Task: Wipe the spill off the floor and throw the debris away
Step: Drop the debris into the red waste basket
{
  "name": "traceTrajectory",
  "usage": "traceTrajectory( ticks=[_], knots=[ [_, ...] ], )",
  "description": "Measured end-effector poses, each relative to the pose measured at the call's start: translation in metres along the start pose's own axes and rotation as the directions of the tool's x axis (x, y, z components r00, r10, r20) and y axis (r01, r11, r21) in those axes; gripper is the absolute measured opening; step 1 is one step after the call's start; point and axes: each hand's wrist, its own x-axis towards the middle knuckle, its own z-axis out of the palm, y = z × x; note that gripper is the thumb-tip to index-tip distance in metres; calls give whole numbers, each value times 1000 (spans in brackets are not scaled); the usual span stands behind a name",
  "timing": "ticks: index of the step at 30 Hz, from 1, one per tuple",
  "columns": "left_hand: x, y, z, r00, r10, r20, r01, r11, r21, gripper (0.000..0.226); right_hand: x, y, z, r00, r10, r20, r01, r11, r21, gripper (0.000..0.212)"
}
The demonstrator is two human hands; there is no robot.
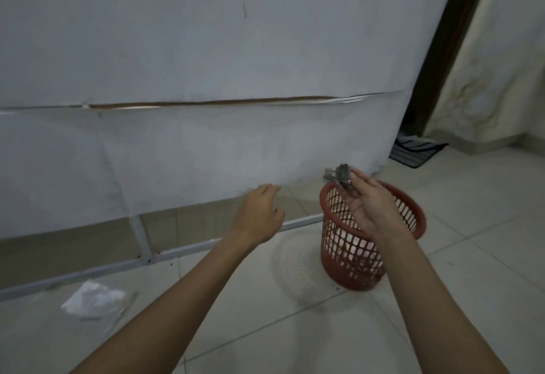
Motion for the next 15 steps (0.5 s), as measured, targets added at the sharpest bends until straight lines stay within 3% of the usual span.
traceTrajectory(
  ticks=[8,15],
  knots=[
    [59,40,16,996,55,72,-60,995,74,57,43,-65,-30,987,-136,-88,127,986,-107,19],
    [87,60,33,990,81,114,-93,991,101,60,70,-76,-49,964,-205,-168,158,954,-254,30]
  ],
)
